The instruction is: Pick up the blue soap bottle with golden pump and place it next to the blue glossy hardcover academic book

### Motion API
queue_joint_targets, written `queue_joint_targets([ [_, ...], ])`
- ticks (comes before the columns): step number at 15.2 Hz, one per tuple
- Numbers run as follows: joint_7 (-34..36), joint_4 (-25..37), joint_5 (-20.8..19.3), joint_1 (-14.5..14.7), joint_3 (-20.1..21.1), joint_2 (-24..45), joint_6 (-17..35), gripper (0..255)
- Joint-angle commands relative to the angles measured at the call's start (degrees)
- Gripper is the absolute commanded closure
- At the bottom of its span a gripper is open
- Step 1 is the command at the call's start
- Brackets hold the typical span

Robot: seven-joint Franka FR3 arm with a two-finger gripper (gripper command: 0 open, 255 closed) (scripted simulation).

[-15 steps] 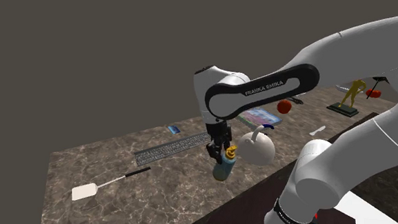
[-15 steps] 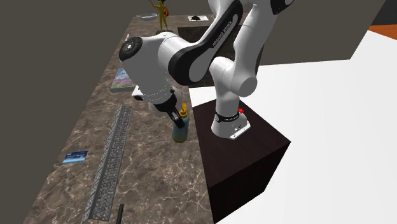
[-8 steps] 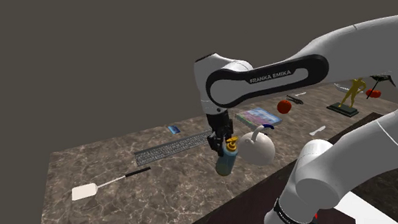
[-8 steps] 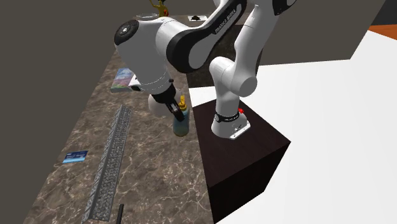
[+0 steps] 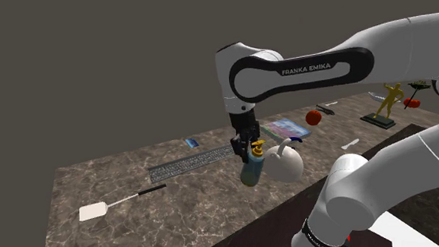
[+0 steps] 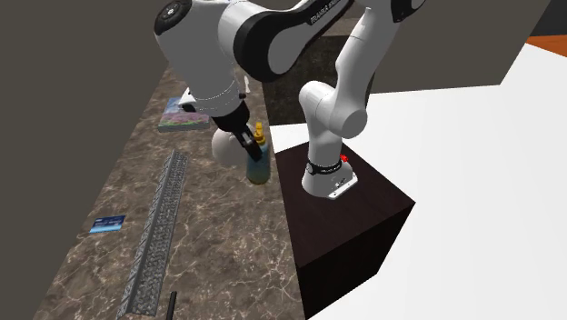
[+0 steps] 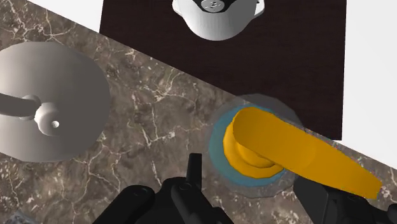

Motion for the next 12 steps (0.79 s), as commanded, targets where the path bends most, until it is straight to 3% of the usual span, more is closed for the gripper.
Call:
queue_joint_targets([
  [1,0.0,1.6,0.0,0.0,-0.1,-0.1,-1.7,255],
  [12,-0.4,9.9,-0.4,-0.2,-0.5,-0.2,-10.2,255],
])
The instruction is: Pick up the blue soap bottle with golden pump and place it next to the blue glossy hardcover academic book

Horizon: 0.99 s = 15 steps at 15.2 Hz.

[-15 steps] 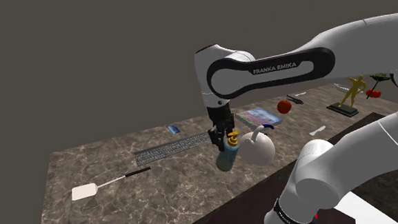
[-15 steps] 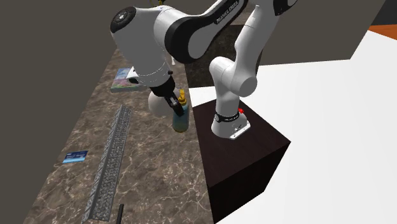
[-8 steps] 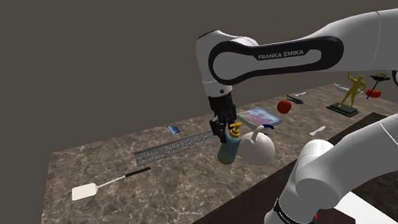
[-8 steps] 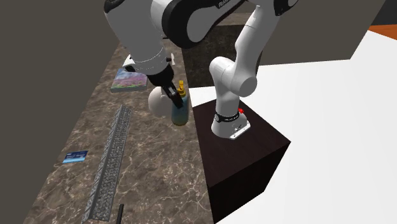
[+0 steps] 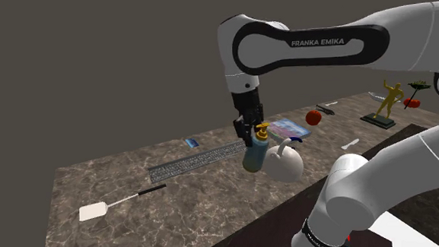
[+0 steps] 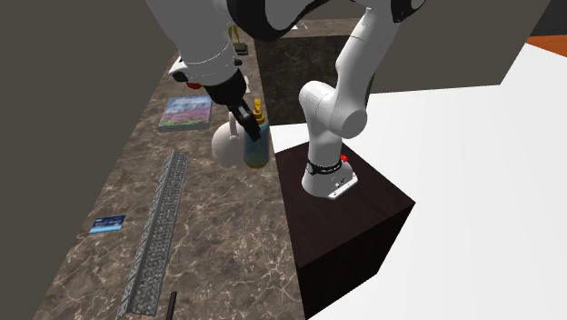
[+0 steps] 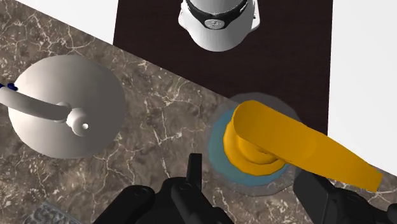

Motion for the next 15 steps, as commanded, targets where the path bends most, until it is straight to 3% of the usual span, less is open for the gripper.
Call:
queue_joint_targets([
  [1,0.0,1.9,0.0,0.0,0.0,0.2,-1.7,255],
  [11,-0.2,9.9,-0.4,-0.2,-0.2,1.4,-8.5,255],
  [15,-5.9,7.1,-4.3,-1.7,-4.6,-1.9,-8.8,255],
])
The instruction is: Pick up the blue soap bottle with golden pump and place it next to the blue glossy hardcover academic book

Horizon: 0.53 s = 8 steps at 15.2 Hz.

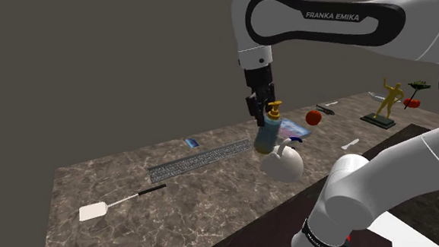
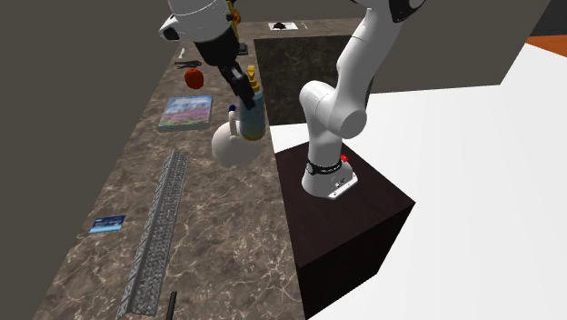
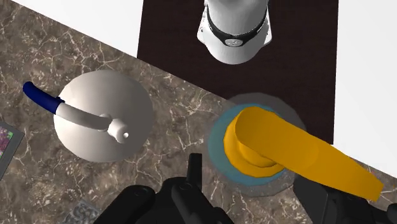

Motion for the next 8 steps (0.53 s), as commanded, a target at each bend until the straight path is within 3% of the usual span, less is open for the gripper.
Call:
queue_joint_targets([
  [1,-2.7,-1.3,-2.0,-0.7,-2.1,-1.5,0.0,255],
  [8,-12.7,-3.5,-9.9,-3.5,-10.2,-4.4,0.5,255],
])
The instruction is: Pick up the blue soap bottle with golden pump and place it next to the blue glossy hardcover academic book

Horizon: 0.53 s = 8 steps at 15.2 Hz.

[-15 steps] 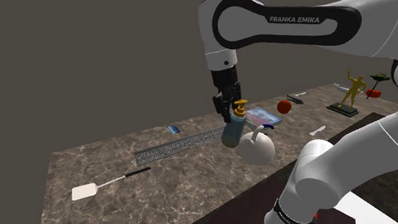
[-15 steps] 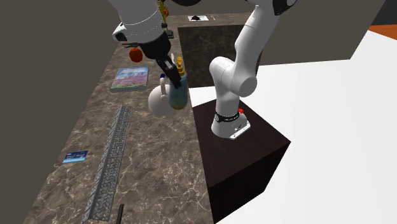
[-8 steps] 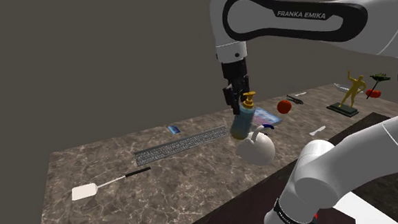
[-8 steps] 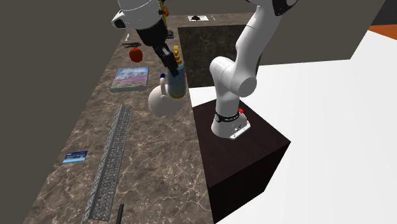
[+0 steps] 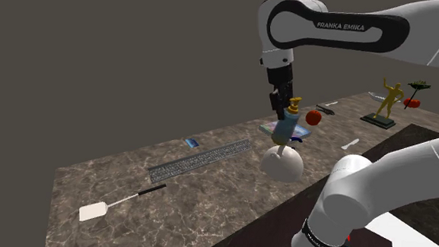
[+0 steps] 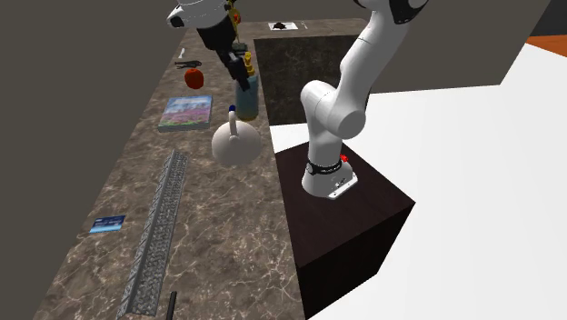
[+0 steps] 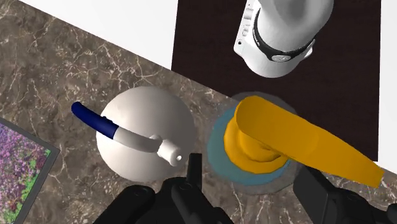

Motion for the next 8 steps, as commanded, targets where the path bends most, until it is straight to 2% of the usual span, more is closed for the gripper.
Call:
queue_joint_targets([
  [1,-3.4,0.5,-2.7,-0.9,-2.7,0.3,0.3,255],
  [8,-13.3,1.6,-10.5,-3.7,-11.2,0.9,2.4,255],
])
